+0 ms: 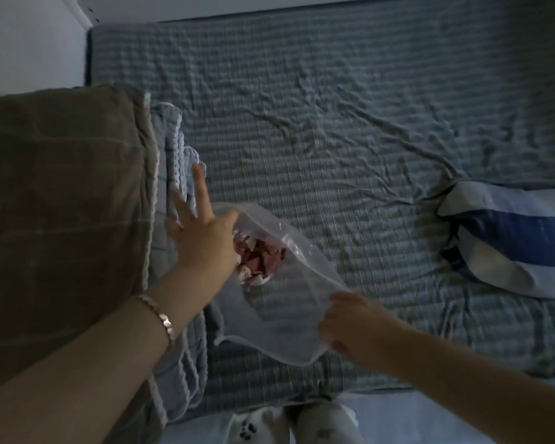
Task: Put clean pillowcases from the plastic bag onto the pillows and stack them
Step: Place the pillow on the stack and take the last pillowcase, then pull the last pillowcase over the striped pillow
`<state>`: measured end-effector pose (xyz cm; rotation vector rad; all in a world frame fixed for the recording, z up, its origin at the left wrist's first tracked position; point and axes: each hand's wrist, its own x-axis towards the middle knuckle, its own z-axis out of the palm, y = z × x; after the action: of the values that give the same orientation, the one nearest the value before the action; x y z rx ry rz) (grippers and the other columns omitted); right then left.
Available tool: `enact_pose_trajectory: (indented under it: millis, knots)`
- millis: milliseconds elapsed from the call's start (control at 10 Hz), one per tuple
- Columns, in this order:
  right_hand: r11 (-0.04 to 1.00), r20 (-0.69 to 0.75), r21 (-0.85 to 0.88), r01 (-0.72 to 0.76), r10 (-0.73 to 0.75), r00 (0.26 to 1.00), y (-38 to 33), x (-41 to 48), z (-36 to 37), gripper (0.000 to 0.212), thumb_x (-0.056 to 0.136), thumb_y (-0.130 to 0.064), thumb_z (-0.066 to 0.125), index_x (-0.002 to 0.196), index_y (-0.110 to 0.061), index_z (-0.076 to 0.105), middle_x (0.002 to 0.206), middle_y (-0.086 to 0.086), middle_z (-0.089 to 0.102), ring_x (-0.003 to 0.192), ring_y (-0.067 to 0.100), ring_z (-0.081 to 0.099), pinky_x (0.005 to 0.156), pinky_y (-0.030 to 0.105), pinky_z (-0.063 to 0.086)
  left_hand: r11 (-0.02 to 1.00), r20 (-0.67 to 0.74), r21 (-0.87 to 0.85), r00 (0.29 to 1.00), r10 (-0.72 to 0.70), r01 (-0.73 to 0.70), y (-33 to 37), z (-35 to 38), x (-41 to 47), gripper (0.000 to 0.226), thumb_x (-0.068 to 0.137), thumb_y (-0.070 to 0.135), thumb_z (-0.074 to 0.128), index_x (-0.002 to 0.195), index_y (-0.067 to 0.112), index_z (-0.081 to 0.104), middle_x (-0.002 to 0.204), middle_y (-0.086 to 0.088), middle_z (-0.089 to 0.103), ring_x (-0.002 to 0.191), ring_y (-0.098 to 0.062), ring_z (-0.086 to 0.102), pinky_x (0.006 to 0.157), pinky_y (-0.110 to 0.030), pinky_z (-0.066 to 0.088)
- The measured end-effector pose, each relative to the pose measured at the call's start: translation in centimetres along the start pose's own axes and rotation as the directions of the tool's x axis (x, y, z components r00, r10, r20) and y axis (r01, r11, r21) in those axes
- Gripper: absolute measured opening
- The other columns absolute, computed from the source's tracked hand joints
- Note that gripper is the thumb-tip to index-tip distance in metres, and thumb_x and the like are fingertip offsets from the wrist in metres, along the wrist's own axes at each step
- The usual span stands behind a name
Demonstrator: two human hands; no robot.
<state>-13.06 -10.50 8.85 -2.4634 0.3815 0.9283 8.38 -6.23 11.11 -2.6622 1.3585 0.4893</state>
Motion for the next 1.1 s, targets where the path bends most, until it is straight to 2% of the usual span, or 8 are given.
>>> enact_pose_trajectory:
  millis: [100,200,500,600,700,900,1000,1100]
  knots:
    - [0.982,0.148,0.167,-0.084,0.06,0.987,-1.1,-1.2,-1.8,0.032,0.094,-0.027,0.048,0.122,-0.017,0.058,0.124,0.0,0.059,0.121,0.018,0.05,0.11,0.032,0.032,0.992,0.149,-0.051,0.982,0.121,-0.114,-0.7,0.0,0.0,0.084,0.084,-0.004,0.052,0.143,0.043,0.015,0.146,-0.013,0.026,0.086,-0.015,0.056,0.063,-0.027,0.053]
    - [0.951,0.22,0.278,-0.135,0.073,0.973,-1.4,1.3,-4.1,0.035,0.097,-0.018,0.043,0.129,-0.003,0.051,0.127,0.016,0.055,0.121,0.032,0.05,0.099,0.038,0.039,0.911,0.32,-0.293,0.868,0.379,-0.29,-0.6,-0.9,-0.5,0.097,0.082,0.001,0.06,0.145,0.045,0.002,0.105,0.001,0.054,0.053,-0.002,0.044,0.043,-0.012,0.035]
    - [0.495,0.161,0.552,-0.671,0.727,0.668,0.7,22.8,2.6,0.081,0.093,-0.031,0.049,0.149,-0.015,-0.007,0.153,0.028,-0.002,0.132,0.035,0.037,0.1,0.037,0.039,0.805,0.388,-0.456,0.729,0.563,-0.38,-0.9,-0.5,2.5,0.099,0.079,-0.002,0.054,0.141,0.054,0.002,0.136,0.012,0.048,0.054,0.014,0.047,0.046,-0.003,0.034]
    - [0.408,0.171,0.589,-0.697,0.781,0.601,3.0,25.6,4.9,0.061,0.092,-0.028,0.052,0.146,-0.021,0.023,0.147,0.02,0.028,0.126,0.032,0.044,0.095,0.037,0.043,0.792,0.378,-0.482,0.727,0.574,-0.374,-1.6,1.1,3.4,0.103,0.078,-0.004,0.053,0.138,0.058,-0.002,0.141,0.018,0.04,0.053,0.022,0.044,0.044,-0.003,0.034]
    - [0.412,0.156,0.638,-0.651,0.759,0.633,3.2,26.7,6.1,0.029,0.088,-0.027,0.052,0.115,-0.019,0.061,0.113,0.005,0.061,0.108,0.026,0.058,0.083,0.033,0.045,0.82,0.383,-0.45,0.752,0.536,-0.355,-2.5,2.6,4.1,0.1,0.081,-0.001,0.054,0.139,0.058,-0.002,0.145,0.02,0.035,0.059,0.005,0.047,0.046,-0.004,0.036]
    - [0.584,0.095,0.659,-0.473,0.56,0.823,1.9,25.3,6.4,0.057,0.09,-0.037,0.049,0.143,-0.02,0.035,0.153,0.007,0.022,0.141,0.026,0.017,0.113,0.038,0.016,0.798,0.354,-0.507,0.765,0.538,-0.326,-3.0,2.2,2.9,0.099,0.08,-0.002,0.052,0.138,0.059,0.002,0.139,0.021,0.043,0.07,0.006,0.052,0.051,-0.007,0.041]
    - [0.511,0.153,0.667,-0.542,0.618,0.771,3.2,27.3,8.0,0.082,0.078,-0.06,0.045,0.148,-0.032,0.013,0.157,0.001,-0.004,0.144,0.024,-0.004,0.115,0.041,0.01,0.78,0.274,-0.504,0.787,0.553,-0.372,-3.0,1.8,2.7,0.095,0.083,0.002,0.054,0.14,0.056,0.002,0.139,0.017,0.044,0.068,0.003,0.05,0.051,-0.007,0.039]
    - [0.471,0.039,0.73,-0.495,0.694,0.719,3.6,28.7,8.7,0.064,0.088,-0.051,0.038,0.147,-0.035,0.018,0.154,-0.011,0.016,0.142,0.022,0.018,0.109,0.04,0.027,0.786,0.217,-0.479,0.815,0.537,-0.391,-3.4,2.1,3.4,0.091,0.084,0.001,0.053,0.143,0.05,0.005,0.141,0.017,0.041,0.057,-0.004,0.046,0.047,-0.006,0.035]
